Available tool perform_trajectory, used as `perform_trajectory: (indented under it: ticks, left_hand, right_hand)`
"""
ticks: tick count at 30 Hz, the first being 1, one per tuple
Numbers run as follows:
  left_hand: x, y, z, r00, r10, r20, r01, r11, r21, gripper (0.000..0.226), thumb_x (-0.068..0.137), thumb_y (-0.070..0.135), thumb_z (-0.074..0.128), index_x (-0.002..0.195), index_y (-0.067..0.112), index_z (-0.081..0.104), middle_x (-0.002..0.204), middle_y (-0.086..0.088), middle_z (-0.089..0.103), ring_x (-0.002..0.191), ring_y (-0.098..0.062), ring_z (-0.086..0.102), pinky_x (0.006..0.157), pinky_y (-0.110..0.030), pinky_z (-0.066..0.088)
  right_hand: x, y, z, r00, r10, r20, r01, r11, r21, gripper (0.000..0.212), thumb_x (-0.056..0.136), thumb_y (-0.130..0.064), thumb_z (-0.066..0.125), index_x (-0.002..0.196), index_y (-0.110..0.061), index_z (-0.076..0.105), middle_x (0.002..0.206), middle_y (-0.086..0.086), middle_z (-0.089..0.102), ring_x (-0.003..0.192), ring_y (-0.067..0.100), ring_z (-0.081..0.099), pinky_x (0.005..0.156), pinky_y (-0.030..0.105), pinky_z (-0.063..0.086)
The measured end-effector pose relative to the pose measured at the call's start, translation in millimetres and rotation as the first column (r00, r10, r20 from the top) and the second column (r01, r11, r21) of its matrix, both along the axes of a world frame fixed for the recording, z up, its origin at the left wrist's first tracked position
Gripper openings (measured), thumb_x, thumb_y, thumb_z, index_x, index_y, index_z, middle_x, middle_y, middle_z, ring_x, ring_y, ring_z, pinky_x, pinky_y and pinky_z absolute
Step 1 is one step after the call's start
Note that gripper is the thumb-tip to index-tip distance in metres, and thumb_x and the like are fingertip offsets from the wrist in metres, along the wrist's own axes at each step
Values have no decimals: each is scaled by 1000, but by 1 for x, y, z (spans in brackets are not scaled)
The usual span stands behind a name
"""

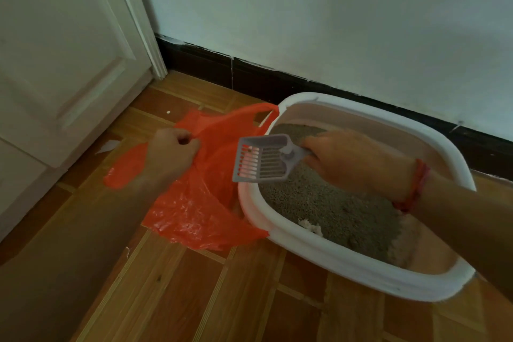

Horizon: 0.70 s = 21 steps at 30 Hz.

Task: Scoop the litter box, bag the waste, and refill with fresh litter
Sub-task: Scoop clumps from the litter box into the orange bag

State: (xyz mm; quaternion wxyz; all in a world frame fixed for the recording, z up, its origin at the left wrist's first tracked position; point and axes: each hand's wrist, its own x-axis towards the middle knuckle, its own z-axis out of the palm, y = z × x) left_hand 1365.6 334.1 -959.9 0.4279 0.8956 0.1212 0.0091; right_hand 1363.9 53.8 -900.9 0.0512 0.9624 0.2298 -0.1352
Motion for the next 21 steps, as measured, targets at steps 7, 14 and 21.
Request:
perform_trajectory:
  ticks: [7, 14, 21]
  left_hand:
    - [2, -13, -4, 998, -49, 27, 48, 998, 52, 21, 91, 12, 60, 76, 4, 72, 71, -17, 69, 61, -35, 64, 60, -40, 54]
    - [1, -23, -8, 996, -87, 16, 86, 995, 56, 19, 93, 14, 60, 86, 2, 74, 78, -18, 71, 73, -39, 68, 68, -49, 59]
    - [1, -21, -15, 994, -111, -9, 112, 993, 40, 19, 93, 13, 60, 82, 2, 71, 76, -22, 69, 71, -44, 66, 67, -53, 58]
  right_hand:
    - [-19, -67, 11, 976, -180, -126, 180, 984, -10, 21, 100, -34, 42, 111, -27, 58, 88, -4, 63, 76, 14, 60, 73, 35, 54]
    - [-17, -113, -9, 942, -306, -135, 308, 951, -8, 23, 95, -36, 47, 103, -26, 66, 84, -3, 67, 74, 16, 65, 74, 40, 58]
    - [-17, -125, -13, 922, -385, -51, 366, 905, -215, 21, 92, -30, 54, 111, -27, 63, 87, -6, 65, 77, 13, 63, 72, 27, 55]
